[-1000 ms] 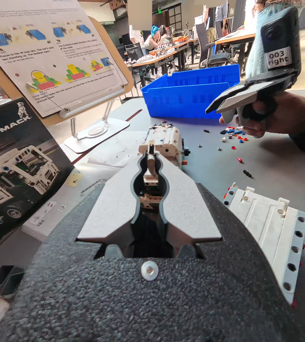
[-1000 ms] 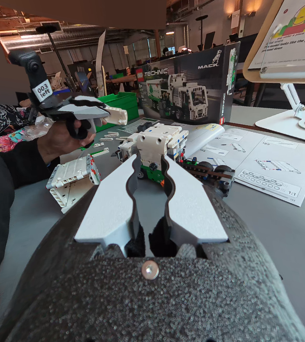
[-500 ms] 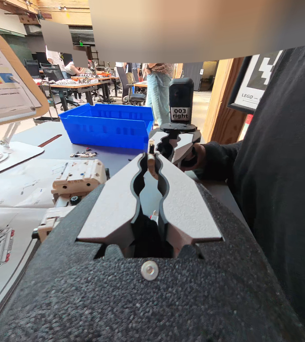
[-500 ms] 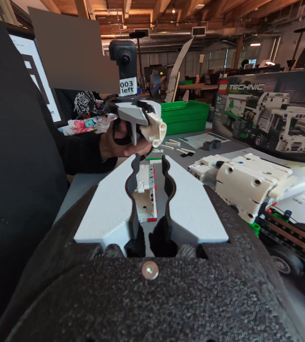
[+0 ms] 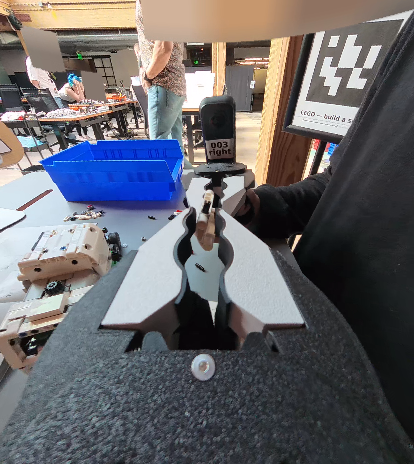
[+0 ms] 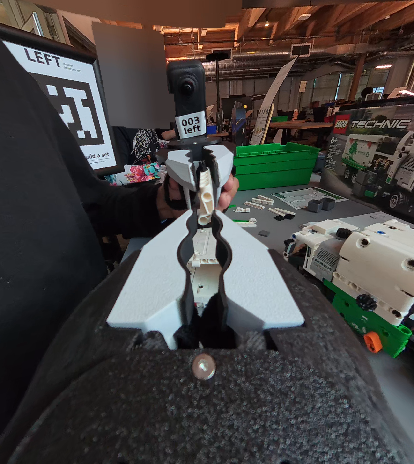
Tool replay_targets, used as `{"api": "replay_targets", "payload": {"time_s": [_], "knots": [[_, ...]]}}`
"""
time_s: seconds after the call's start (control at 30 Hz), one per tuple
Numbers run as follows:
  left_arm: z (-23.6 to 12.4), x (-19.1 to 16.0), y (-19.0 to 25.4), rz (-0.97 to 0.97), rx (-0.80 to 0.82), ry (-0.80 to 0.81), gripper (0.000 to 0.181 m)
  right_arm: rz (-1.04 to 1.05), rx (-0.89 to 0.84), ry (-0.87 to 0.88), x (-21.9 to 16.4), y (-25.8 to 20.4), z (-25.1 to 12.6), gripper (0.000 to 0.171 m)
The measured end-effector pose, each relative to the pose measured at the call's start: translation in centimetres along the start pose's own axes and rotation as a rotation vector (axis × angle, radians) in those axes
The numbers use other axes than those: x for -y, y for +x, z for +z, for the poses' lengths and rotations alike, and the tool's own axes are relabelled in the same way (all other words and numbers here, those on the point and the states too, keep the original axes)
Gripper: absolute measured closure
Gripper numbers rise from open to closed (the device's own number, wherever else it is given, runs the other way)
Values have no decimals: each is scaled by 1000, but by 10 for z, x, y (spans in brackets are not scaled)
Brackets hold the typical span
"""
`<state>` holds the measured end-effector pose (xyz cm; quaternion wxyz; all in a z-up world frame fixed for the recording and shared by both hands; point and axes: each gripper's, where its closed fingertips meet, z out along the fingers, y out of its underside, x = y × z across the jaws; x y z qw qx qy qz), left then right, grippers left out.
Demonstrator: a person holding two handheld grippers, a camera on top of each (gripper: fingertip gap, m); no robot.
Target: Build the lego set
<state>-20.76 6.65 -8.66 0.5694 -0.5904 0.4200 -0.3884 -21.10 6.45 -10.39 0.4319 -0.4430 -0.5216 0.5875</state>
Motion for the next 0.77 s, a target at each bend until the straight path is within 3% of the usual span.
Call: {"api": "replay_targets", "payload": {"time_s": [0.57, 0.63, 0.77], "knots": [[8, -6, 8, 80, 1, -84, 176, 96, 58, -49, -8, -10, 10, 162], [2, -2, 0, 104, 47, -83, 176, 41, -17, -127, -10, 3, -6, 160], [-22, 4, -20, 138, 186, -87, 176, 33, -261, -446, -34, 38, -72, 160]]}}
